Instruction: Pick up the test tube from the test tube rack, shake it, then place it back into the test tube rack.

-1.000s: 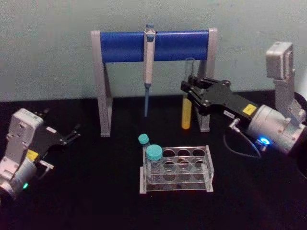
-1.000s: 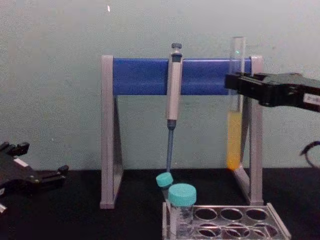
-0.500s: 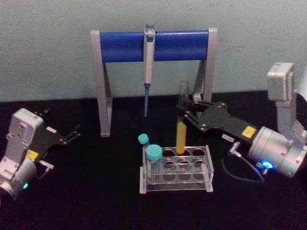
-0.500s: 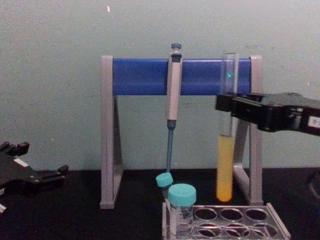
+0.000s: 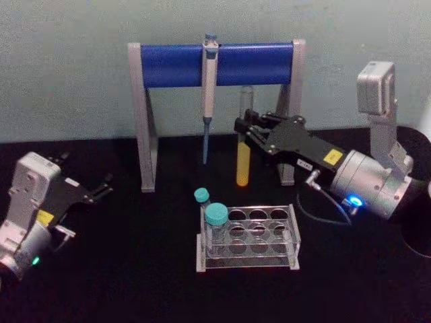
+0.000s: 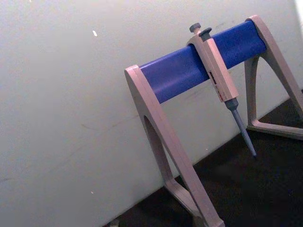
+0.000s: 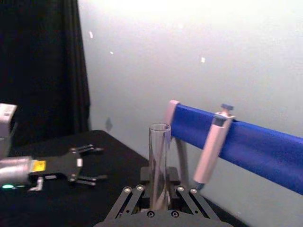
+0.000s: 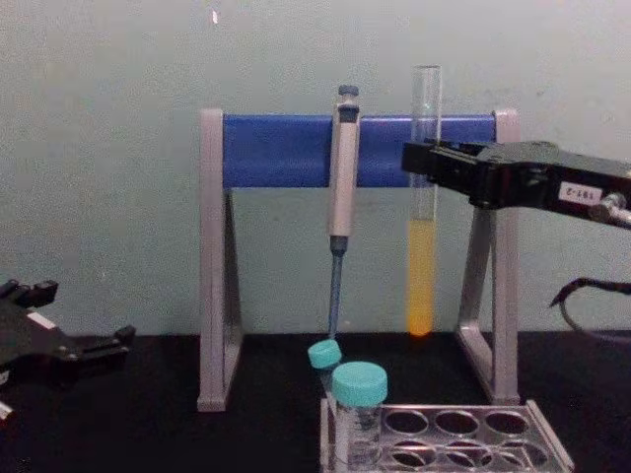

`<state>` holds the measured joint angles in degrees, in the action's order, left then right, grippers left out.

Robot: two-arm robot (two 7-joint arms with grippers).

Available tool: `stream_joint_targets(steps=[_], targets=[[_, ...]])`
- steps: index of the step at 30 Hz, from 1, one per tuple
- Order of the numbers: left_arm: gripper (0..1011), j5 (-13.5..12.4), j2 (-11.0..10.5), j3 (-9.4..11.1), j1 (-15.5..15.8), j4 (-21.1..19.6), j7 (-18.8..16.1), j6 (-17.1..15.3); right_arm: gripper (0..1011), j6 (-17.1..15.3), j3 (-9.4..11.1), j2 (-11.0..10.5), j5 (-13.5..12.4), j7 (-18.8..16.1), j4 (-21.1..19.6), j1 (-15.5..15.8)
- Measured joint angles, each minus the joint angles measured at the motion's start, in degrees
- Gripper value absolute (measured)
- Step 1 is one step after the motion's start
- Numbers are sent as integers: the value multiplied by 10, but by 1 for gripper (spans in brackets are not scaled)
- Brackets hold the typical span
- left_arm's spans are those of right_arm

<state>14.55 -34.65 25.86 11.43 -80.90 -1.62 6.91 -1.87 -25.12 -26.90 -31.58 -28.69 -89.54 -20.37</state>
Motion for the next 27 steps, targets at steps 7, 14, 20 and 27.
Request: stream_joint_targets(steps=[7, 14, 20, 27], targets=[[1001, 0, 0, 0, 0, 0, 0, 0, 222, -4, 7, -1, 7, 8, 10, -4], [1001, 0, 0, 0, 0, 0, 0, 0, 222, -9, 17, -13, 12, 16, 1, 7], [1001, 0, 0, 0, 0, 0, 0, 0, 222, -23, 28, -36, 13, 18, -32, 34], [1001, 0, 0, 0, 0, 0, 0, 0, 221, -32, 21, -43, -5, -1, -58, 54]])
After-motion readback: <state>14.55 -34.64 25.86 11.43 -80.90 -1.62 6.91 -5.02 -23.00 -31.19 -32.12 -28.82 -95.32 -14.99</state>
